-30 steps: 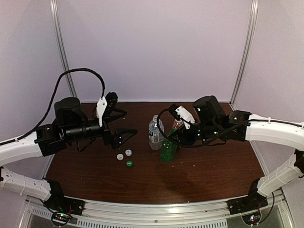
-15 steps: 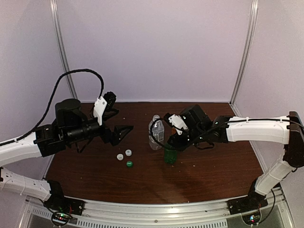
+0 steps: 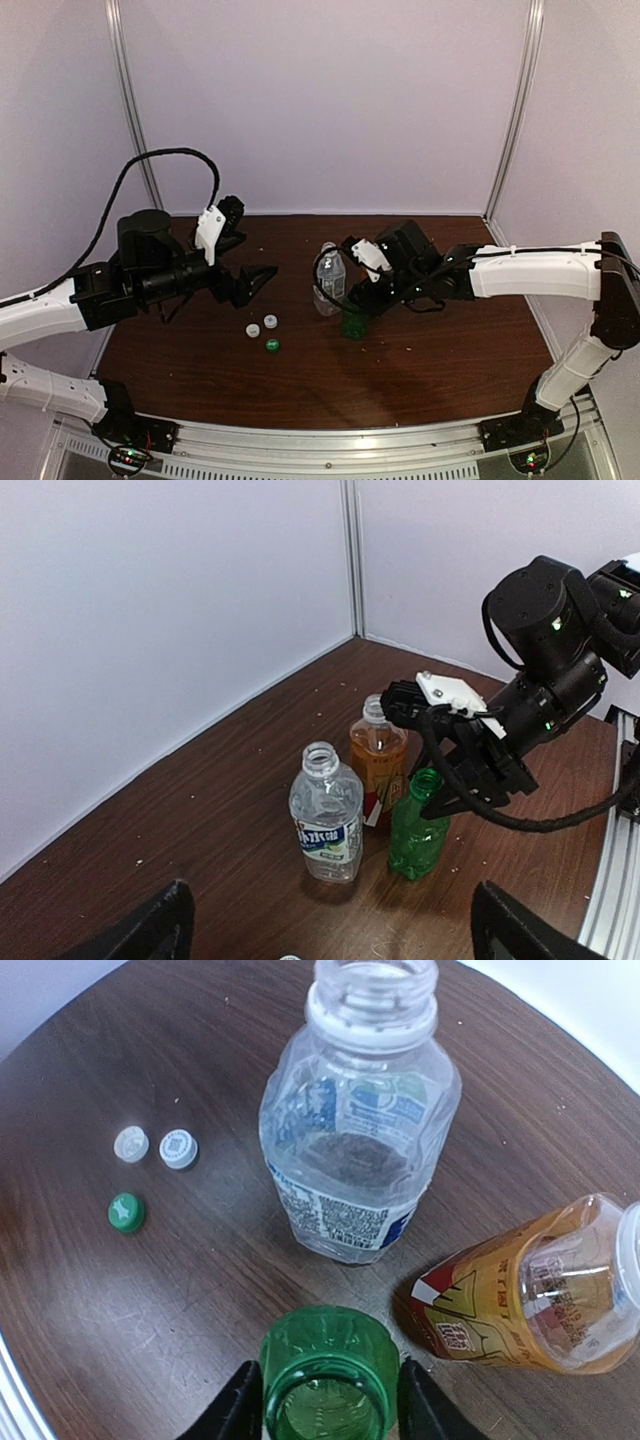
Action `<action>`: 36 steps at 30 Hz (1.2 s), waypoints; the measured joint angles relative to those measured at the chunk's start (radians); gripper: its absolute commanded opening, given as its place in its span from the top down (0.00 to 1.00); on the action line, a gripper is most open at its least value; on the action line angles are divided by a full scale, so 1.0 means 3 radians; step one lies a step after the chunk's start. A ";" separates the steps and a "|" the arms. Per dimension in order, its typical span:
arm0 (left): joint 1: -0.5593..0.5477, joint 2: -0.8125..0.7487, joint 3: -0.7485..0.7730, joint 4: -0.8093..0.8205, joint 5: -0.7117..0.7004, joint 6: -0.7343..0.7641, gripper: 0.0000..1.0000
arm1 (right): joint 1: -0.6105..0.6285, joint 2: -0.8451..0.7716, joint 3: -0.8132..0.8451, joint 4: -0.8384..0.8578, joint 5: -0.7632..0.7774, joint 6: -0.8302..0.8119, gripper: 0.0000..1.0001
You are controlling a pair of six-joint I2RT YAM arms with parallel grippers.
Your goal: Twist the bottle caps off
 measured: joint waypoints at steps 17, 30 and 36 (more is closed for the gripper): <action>0.0060 -0.0178 0.0001 -0.0334 -0.0556 -0.0027 0.02 | -0.0029 -0.0388 0.0008 -0.0281 0.0010 0.0052 0.00; 0.0295 -0.0600 -0.0158 -0.0441 -0.1100 -0.0248 0.02 | -0.0779 -0.1728 -0.0300 -0.0427 0.0352 0.0291 0.00; 0.0416 -0.0788 -0.0259 -0.0524 -0.1190 -0.0337 0.02 | -0.0936 -0.2026 -0.0347 -0.0580 0.0580 0.0287 0.00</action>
